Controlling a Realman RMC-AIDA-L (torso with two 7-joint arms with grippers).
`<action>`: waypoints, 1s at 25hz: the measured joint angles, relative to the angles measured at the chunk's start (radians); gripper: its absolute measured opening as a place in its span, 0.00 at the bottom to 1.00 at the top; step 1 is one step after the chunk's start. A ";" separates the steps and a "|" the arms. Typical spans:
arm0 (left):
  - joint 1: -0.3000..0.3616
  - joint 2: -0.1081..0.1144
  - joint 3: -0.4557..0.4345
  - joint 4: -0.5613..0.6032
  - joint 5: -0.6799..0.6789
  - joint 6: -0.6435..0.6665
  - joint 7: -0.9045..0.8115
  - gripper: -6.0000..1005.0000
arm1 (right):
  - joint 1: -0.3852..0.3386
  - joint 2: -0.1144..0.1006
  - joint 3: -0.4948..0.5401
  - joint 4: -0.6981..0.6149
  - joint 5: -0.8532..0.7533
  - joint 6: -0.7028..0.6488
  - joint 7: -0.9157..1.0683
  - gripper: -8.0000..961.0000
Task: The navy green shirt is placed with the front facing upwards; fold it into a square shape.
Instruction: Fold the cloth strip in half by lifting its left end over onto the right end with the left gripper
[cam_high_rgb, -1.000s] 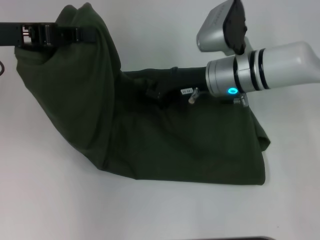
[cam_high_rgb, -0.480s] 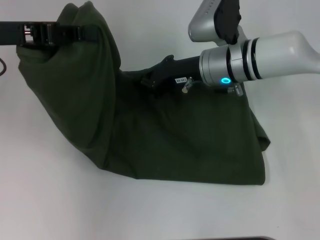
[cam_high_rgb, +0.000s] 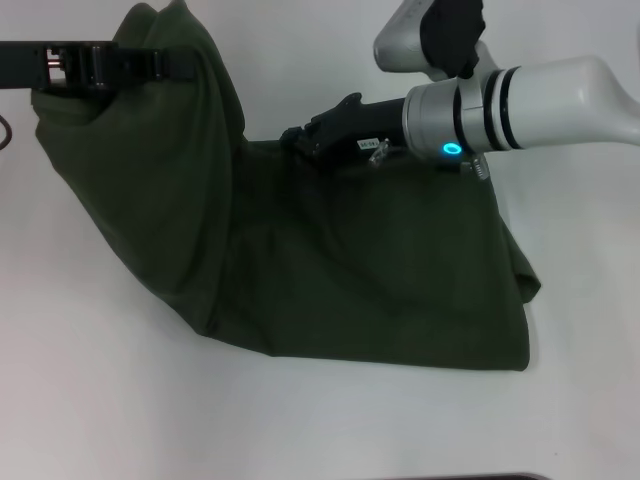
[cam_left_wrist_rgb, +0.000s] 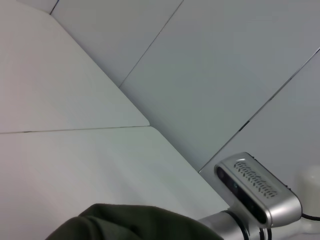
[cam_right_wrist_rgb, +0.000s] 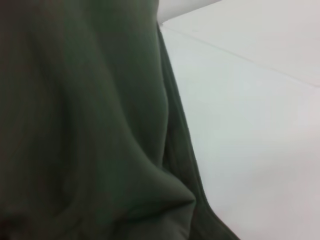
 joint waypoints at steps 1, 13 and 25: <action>0.000 0.000 -0.001 0.000 0.000 0.000 0.000 0.05 | -0.006 -0.002 0.000 -0.001 0.014 -0.008 -0.010 0.01; -0.006 -0.005 0.002 -0.070 -0.058 0.001 0.001 0.05 | -0.228 -0.024 0.004 -0.240 0.140 -0.192 0.074 0.01; -0.029 -0.037 0.002 -0.173 -0.127 -0.046 0.023 0.05 | -0.391 -0.042 0.049 -0.373 0.176 -0.314 0.144 0.01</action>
